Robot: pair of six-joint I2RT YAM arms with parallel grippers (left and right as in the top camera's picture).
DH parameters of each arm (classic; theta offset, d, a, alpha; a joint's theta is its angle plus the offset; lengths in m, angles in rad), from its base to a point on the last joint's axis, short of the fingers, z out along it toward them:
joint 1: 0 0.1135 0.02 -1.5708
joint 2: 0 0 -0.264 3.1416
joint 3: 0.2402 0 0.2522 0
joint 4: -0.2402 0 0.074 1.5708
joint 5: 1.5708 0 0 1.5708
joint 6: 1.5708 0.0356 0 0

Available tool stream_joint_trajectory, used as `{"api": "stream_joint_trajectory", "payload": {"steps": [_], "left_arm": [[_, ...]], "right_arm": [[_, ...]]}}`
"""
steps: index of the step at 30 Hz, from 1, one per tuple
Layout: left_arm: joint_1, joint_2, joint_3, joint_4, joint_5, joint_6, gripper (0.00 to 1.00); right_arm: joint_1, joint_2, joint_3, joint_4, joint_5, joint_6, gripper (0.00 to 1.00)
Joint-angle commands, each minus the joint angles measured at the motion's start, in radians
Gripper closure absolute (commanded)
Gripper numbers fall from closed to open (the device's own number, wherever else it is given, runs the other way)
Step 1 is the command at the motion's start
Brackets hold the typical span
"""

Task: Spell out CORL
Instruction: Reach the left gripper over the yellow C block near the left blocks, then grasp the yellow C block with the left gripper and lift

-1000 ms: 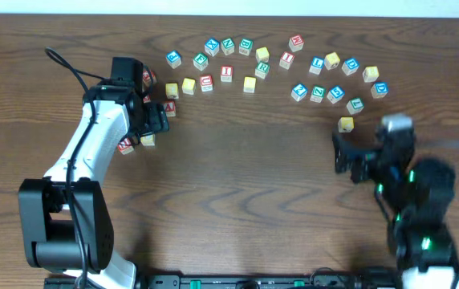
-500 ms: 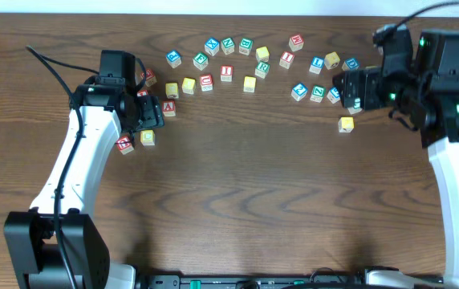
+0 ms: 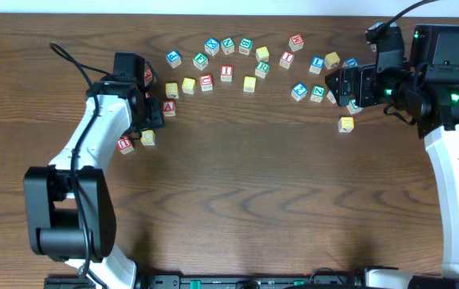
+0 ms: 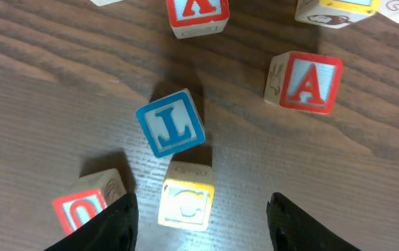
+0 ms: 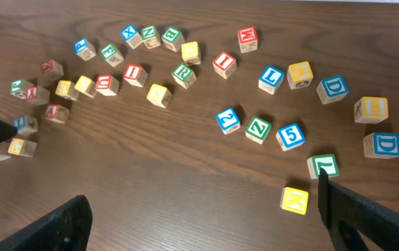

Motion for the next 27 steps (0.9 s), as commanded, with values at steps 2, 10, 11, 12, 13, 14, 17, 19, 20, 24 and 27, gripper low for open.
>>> {"api": "stream_joint_trajectory", "payload": {"steps": [2, 10, 11, 12, 13, 14, 17, 19, 20, 24, 27], "left_arm": [[-0.003, 0.009, -0.011, 0.007, -0.006, 0.0, 0.42], [-0.003, 0.072, -0.011, 0.0, -0.021, -0.037, 0.41], [-0.003, 0.081, -0.011, 0.0, -0.021, -0.037, 0.41], [-0.003, 0.089, -0.011, -0.002, -0.02, -0.037, 0.41], [-0.003, 0.097, -0.011, -0.005, -0.02, -0.037, 0.41], [-0.003, 0.104, -0.011, -0.009, -0.02, -0.037, 0.41], [-0.003, 0.124, -0.011, -0.017, -0.02, -0.037, 0.42], [-0.003, 0.134, -0.012, -0.014, -0.021, -0.036, 0.42], [-0.003, 0.137, -0.012, -0.011, -0.02, -0.036, 0.42], [-0.003, 0.141, -0.012, -0.008, -0.02, -0.036, 0.49], [-0.003, 0.141, -0.012, -0.012, -0.02, -0.036, 0.52]], "right_arm": [[-0.004, 0.002, 0.019, -0.004, -0.016, -0.013, 0.01], [-0.004, 0.002, 0.019, -0.015, -0.016, -0.013, 0.01], [-0.004, 0.002, 0.019, -0.018, -0.016, -0.013, 0.01], [-0.004, 0.002, 0.019, -0.019, -0.016, -0.013, 0.01], [-0.004, 0.002, 0.019, -0.022, -0.016, -0.013, 0.01], [-0.004, 0.002, 0.019, -0.023, -0.016, -0.013, 0.01], [-0.004, 0.002, 0.019, -0.026, -0.016, -0.013, 0.01], [-0.004, 0.002, 0.019, -0.026, -0.016, -0.013, 0.01], [-0.004, 0.002, 0.019, -0.026, -0.016, -0.013, 0.01], [-0.004, 0.002, 0.019, -0.026, -0.016, -0.013, 0.01], [-0.004, 0.002, 0.019, -0.026, -0.017, -0.013, 0.01]]}}
